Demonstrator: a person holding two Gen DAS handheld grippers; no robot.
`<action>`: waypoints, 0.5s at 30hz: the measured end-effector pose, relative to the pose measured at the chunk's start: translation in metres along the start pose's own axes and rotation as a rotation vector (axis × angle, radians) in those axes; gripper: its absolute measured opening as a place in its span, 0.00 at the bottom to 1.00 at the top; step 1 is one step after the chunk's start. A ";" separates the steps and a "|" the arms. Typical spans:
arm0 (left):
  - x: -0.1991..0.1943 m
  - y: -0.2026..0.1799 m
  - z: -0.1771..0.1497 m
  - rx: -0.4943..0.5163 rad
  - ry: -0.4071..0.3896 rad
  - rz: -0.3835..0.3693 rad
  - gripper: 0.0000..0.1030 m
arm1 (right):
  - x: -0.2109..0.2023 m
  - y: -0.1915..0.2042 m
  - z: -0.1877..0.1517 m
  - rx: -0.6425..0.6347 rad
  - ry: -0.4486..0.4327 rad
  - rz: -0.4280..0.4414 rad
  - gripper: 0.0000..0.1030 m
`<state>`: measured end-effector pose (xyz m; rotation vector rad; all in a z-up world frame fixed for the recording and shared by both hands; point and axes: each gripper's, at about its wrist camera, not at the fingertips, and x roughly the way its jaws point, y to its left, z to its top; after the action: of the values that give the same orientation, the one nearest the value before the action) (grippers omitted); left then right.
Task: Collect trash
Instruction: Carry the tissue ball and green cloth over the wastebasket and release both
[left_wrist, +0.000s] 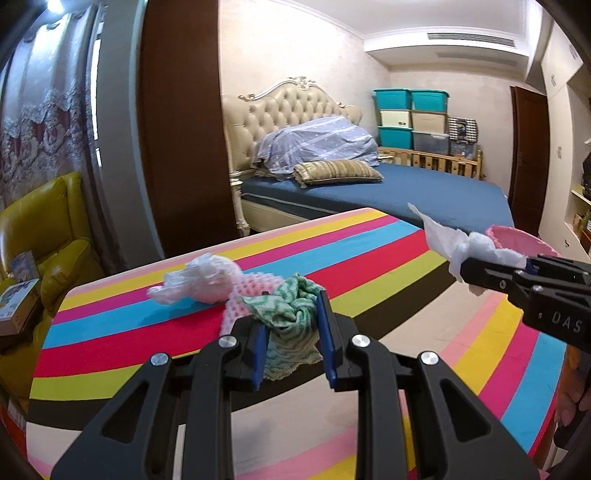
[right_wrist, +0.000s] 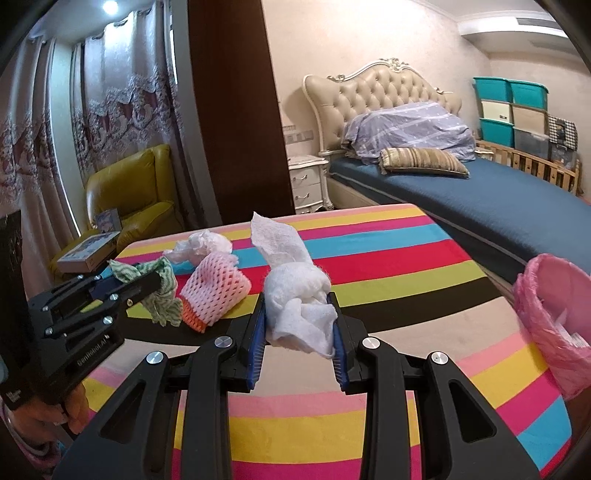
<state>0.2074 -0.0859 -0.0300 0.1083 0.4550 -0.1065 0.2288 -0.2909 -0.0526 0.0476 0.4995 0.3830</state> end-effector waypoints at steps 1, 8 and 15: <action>0.002 -0.004 0.001 0.009 0.001 -0.010 0.23 | -0.002 -0.001 -0.001 0.000 -0.003 -0.007 0.29; 0.011 -0.037 0.008 0.065 -0.010 -0.078 0.23 | -0.014 -0.025 -0.003 0.010 -0.026 -0.076 0.29; 0.024 -0.070 0.020 0.112 -0.019 -0.161 0.23 | -0.023 -0.062 -0.006 0.045 -0.044 -0.157 0.29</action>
<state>0.2289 -0.1597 -0.0284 0.1809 0.4387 -0.2908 0.2286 -0.3571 -0.0556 0.0595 0.4654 0.2162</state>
